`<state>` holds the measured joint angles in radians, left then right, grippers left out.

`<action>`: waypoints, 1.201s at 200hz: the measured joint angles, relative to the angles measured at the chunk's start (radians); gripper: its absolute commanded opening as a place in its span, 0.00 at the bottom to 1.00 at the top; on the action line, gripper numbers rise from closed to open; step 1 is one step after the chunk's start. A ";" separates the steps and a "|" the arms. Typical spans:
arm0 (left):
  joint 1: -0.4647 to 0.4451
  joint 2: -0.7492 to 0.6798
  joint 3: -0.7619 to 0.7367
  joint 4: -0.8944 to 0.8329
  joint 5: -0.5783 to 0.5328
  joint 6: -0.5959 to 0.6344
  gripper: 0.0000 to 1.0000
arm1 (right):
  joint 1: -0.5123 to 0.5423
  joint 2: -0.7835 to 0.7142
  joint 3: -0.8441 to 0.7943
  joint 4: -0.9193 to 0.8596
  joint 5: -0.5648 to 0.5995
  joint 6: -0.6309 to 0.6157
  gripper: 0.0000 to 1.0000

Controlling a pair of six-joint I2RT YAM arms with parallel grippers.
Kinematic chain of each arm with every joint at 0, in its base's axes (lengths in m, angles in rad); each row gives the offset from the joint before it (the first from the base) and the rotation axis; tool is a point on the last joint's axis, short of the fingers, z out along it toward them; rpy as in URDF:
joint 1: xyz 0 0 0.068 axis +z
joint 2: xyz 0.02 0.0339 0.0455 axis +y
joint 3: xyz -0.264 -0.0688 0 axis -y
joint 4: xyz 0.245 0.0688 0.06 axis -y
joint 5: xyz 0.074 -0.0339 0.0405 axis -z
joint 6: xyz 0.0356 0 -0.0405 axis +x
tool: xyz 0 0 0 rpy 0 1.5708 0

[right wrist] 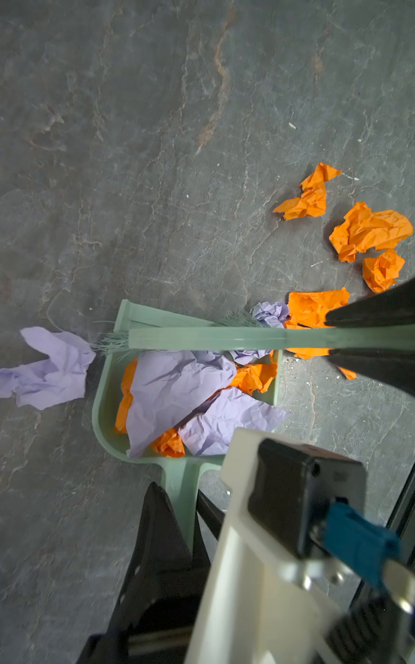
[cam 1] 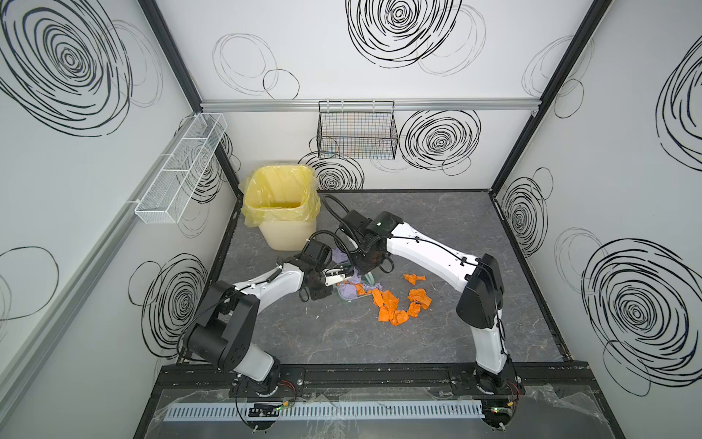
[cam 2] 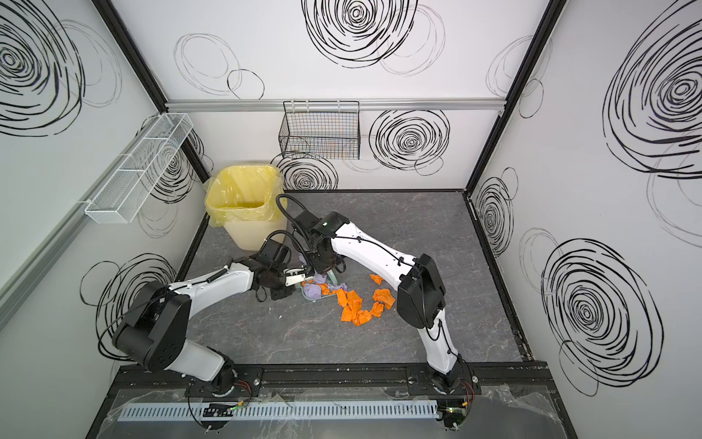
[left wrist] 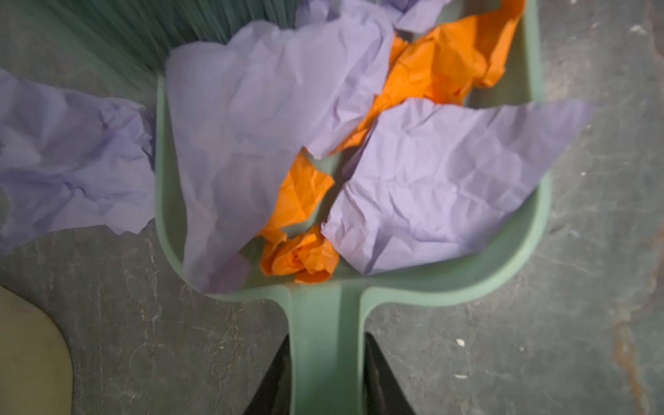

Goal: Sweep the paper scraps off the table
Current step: 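Sweep the far scraps with the right gripper's brush into the dustpan, then raise the brush with the right gripper and bring it back over the remaining scraps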

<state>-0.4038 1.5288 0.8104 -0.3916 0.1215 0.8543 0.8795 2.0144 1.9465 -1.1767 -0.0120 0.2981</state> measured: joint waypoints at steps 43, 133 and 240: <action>0.000 0.000 0.000 0.003 0.002 -0.005 0.00 | -0.021 -0.104 -0.023 -0.028 0.034 0.028 0.00; 0.006 -0.114 -0.075 -0.021 -0.002 0.055 0.00 | -0.229 -0.312 -0.309 -0.042 0.174 0.065 0.00; -0.055 -0.320 -0.180 -0.172 -0.008 0.126 0.00 | -0.309 -0.336 -0.417 -0.034 0.335 0.060 0.00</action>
<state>-0.4587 1.2091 0.6308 -0.5640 0.1131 0.9806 0.5701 1.6783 1.5295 -1.2110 0.3225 0.3580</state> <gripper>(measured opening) 0.287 0.104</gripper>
